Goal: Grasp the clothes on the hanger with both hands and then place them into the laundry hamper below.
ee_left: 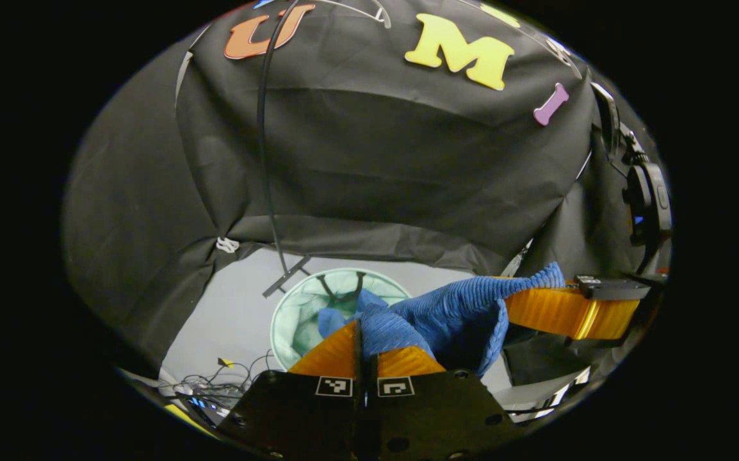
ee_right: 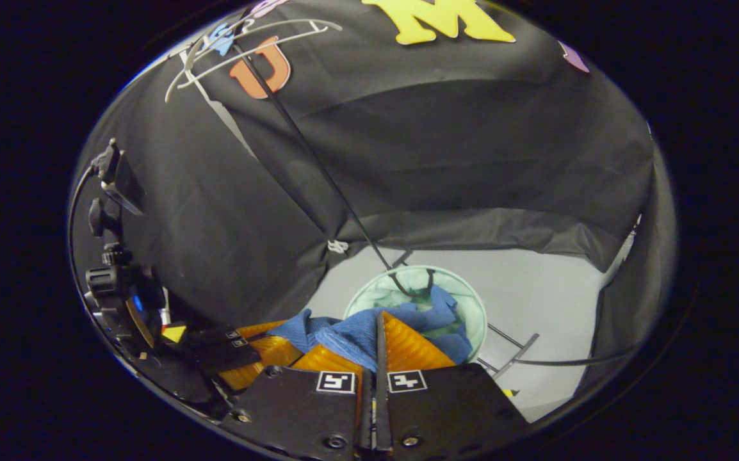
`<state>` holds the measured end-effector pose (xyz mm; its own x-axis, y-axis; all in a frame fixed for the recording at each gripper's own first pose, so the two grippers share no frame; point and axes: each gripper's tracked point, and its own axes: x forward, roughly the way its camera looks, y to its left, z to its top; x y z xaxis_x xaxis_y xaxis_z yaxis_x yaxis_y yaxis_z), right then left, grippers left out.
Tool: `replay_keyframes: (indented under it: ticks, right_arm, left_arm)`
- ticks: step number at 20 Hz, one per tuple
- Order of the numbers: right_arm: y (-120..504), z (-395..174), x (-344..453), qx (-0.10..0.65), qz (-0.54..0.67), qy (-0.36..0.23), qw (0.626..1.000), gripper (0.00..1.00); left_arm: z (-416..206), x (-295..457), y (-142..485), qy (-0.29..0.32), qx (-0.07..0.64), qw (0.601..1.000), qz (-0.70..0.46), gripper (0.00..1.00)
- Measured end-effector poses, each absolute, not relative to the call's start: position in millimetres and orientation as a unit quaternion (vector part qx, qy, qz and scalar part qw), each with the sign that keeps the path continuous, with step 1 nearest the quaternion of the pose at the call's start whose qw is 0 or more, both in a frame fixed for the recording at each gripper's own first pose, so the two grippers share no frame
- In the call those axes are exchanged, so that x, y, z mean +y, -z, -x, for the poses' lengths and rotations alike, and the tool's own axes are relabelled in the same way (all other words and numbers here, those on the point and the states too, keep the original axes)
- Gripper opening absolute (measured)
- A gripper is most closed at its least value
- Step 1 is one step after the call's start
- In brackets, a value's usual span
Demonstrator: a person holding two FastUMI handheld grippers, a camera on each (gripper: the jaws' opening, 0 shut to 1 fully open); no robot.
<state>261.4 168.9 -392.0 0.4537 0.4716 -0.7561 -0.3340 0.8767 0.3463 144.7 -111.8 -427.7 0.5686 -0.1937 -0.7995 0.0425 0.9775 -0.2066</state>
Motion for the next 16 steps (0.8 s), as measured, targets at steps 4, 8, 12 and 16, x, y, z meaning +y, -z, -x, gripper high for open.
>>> replay_keyframes:
  ticks: [4, 8, 12, 16]
  right_arm:
    - [404, -260, 167, 0.475, -0.059, -0.225, 0.849, 0.06]
    - [402, -271, 161, 0.462, -0.046, -0.207, 0.861, 0.06]
    - [378, -278, 163, 0.439, -0.075, -0.205, 0.872, 0.62]
    - [352, -281, 153, 0.399, -0.054, -0.196, 0.894, 0.87]
  left_arm:
    - [-145, -98, 426, 0.049, 0.467, 0.881, 0.056, 0.0]
    - [-148, -78, 429, 0.017, 0.457, 0.888, 0.033, 0.1]
    - [-160, -79, 423, 0.021, 0.437, 0.899, 0.027, 0.55]
    - [-171, -73, 379, 0.017, 0.381, 0.925, 0.001, 0.92]
